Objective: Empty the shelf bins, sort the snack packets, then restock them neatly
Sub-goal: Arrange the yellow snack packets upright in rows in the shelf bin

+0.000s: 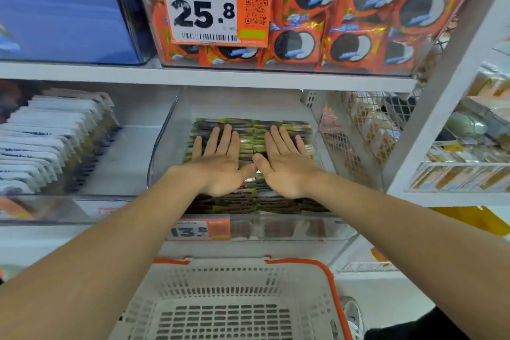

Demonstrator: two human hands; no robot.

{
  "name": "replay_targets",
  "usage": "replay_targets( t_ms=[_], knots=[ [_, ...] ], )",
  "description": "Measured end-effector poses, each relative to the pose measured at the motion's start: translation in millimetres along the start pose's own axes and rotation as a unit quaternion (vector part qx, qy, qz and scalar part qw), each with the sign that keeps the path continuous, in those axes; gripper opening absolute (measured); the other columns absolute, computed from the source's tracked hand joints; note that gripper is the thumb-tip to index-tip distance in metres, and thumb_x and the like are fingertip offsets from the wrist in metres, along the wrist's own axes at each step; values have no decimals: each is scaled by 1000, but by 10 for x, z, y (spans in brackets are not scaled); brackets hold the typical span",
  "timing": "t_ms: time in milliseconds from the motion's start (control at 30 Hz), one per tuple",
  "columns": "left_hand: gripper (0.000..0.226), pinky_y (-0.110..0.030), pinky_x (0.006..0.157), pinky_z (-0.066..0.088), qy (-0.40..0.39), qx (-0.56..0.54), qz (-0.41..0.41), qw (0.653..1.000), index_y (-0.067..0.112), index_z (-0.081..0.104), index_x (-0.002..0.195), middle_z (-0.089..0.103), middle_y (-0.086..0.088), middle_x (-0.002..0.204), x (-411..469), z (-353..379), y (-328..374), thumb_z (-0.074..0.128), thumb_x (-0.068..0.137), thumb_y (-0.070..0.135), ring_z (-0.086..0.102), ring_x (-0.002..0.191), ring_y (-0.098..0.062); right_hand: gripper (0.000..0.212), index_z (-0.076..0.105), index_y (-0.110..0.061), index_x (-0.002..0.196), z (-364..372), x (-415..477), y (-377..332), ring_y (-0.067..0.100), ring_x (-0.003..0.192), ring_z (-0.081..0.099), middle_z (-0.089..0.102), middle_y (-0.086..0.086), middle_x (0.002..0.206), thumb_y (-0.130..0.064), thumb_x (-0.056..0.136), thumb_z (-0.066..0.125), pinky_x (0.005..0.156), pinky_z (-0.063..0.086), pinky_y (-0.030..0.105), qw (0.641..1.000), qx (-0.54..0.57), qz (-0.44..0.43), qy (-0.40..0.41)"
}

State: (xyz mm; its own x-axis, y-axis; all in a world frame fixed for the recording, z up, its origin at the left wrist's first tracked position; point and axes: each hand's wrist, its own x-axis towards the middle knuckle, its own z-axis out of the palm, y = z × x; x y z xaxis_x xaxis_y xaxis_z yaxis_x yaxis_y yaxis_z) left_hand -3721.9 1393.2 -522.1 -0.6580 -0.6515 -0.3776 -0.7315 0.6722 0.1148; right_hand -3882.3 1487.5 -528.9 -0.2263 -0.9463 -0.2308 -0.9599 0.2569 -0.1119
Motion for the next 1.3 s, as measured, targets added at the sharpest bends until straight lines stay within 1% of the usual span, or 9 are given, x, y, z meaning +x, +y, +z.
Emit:
replay_targets(
  t_ms=[133, 267, 467, 633, 833, 1000, 1167, 1233, 1300],
  knots=[
    [83, -55, 125, -17, 2, 1, -9, 1000, 20, -29, 159, -43, 1, 163, 32, -2, 26, 4, 102, 70, -38, 151, -23, 71, -15, -16, 164, 37, 77, 38, 16, 155, -30, -28, 1, 169, -54, 108, 6, 127, -16, 46, 1000, -6, -3, 7],
    [81, -54, 127, -12, -35, -9, -11, 999, 20, -27, 161, -38, 1, 165, -167, -83, 19, 9, 105, 67, -32, 154, -23, 74, -18, -18, 163, -133, -19, 24, 17, 153, -32, -33, -1, 167, -58, 108, 8, 127, -17, 46, 999, 9, -7, -37],
    [111, -58, 127, -6, -132, 32, 1, 991, 35, -36, 155, -44, 7, 161, -477, -101, -79, 20, 81, 96, -28, 155, -33, 83, -30, -18, 158, -75, -271, 40, 17, 149, -39, -42, 1, 162, -70, 102, 4, 127, -17, 46, 989, -71, -94, -86],
    [137, -64, 125, -7, -106, 41, -1, 994, 28, -39, 153, -50, -3, 157, -446, -65, -9, 27, 58, 100, -38, 150, -36, 81, -28, -21, 159, -8, -147, 67, 14, 148, -40, -40, -1, 163, -70, 101, 2, 126, -19, 45, 993, -50, -94, -60],
    [134, -64, 124, -11, -48, 4, 20, 999, 23, -31, 159, -42, -8, 163, -439, -20, -32, 40, 70, 93, -37, 151, -35, 83, -26, -26, 160, -115, -246, 87, 10, 147, -42, -45, -6, 160, -74, 98, 3, 126, -20, 41, 991, -3, -119, -61],
    [128, -47, 131, 4, -125, 41, 59, 990, 14, -28, 160, -36, -5, 166, -539, -265, -28, 50, 86, 84, -22, 158, -25, 93, -26, -26, 160, -29, -242, 28, 12, 148, -41, -41, -3, 163, -82, 92, 3, 127, -17, 46, 982, -53, -170, -59],
    [131, -52, 129, -6, -118, 87, 62, 987, 17, -37, 155, -48, -1, 158, -388, -135, -111, 42, 80, 90, -36, 152, -25, 88, -23, -27, 162, 10, -137, 13, 11, 151, -35, -36, -5, 166, -78, 97, 5, 127, -15, 46, 987, -43, -149, -34],
    [128, -53, 129, -6, -116, 90, 59, 987, 16, -36, 155, -47, -3, 158, -378, -125, -91, 40, 82, 89, -35, 152, -25, 85, -15, -26, 164, 10, -163, -16, 11, 154, -29, -31, -5, 168, -75, 100, 12, 128, -13, 44, 991, -6, -132, -25],
    [128, -53, 130, -3, -96, 51, 68, 992, 16, -31, 158, -41, -3, 163, -421, -125, -91, 48, 84, 84, -30, 155, -25, 76, 7, -24, 167, -32, -177, -42, 15, 159, -16, -17, -1, 173, -63, 106, 30, 129, -7, 40, 990, 97, -103, -2]
  ],
)
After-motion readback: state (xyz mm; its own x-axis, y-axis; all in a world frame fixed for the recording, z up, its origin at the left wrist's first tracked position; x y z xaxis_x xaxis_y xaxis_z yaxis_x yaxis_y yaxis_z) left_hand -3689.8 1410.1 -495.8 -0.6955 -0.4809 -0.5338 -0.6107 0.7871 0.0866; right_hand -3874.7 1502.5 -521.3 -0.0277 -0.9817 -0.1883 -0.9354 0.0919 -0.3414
